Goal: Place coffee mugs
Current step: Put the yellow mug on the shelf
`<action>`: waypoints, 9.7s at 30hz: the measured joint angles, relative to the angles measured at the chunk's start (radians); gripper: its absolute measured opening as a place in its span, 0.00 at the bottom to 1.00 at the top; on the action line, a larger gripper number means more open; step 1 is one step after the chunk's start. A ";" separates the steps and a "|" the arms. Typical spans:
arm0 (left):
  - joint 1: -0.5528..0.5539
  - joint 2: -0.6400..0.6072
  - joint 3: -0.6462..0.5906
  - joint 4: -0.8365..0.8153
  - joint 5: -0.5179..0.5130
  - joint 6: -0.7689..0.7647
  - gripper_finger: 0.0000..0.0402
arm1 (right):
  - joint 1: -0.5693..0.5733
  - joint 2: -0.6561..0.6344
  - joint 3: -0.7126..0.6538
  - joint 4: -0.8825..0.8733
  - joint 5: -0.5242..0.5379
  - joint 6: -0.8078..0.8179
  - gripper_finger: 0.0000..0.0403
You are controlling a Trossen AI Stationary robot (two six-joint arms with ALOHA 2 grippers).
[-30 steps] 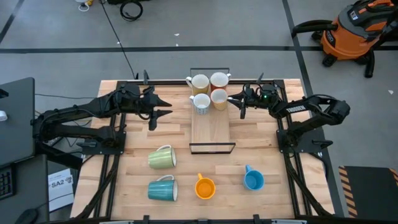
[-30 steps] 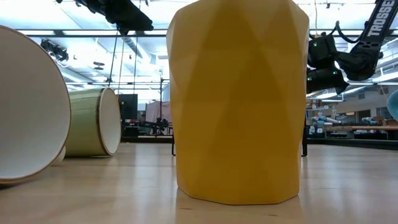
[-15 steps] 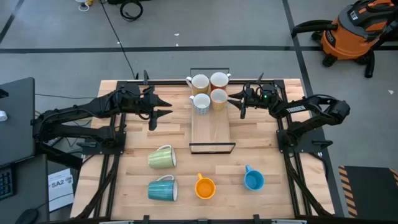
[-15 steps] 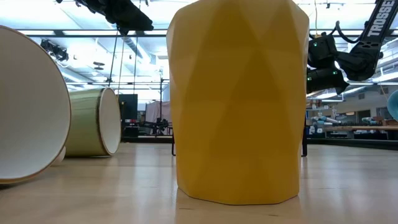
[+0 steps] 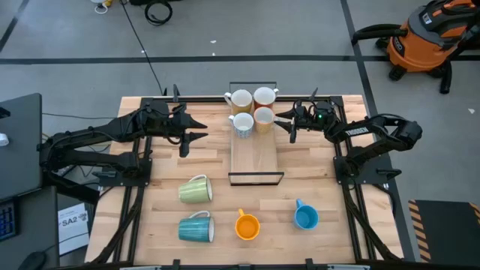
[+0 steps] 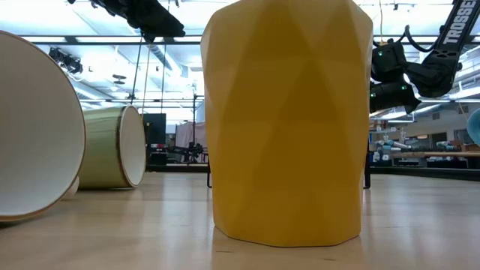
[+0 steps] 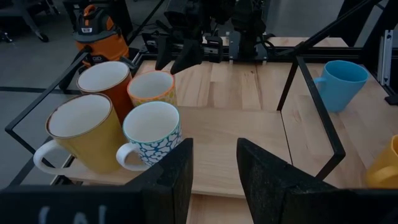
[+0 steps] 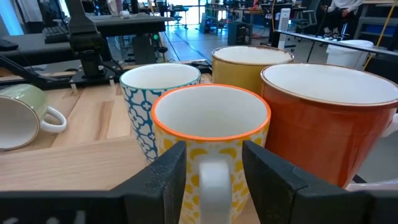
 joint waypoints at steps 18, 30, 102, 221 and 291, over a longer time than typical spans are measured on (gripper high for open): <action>0.000 0.000 0.000 -0.001 0.000 0.000 0.32 | -0.002 -0.073 0.000 -0.006 -0.001 0.012 0.40; 0.000 0.000 0.000 -0.002 0.000 0.002 0.32 | -0.002 -0.333 0.000 -0.006 -0.002 0.171 0.40; -0.630 0.716 0.670 -0.253 -0.186 -0.943 0.32 | 0.373 -0.367 0.314 -0.245 0.050 0.023 0.40; -0.425 0.671 0.789 -0.508 -0.253 -1.402 0.07 | 0.372 -0.360 0.313 -0.284 0.020 0.014 0.40; -0.101 0.990 0.789 -0.717 -0.207 -1.566 0.10 | 0.371 -0.360 0.313 -0.322 0.025 0.014 0.40</action>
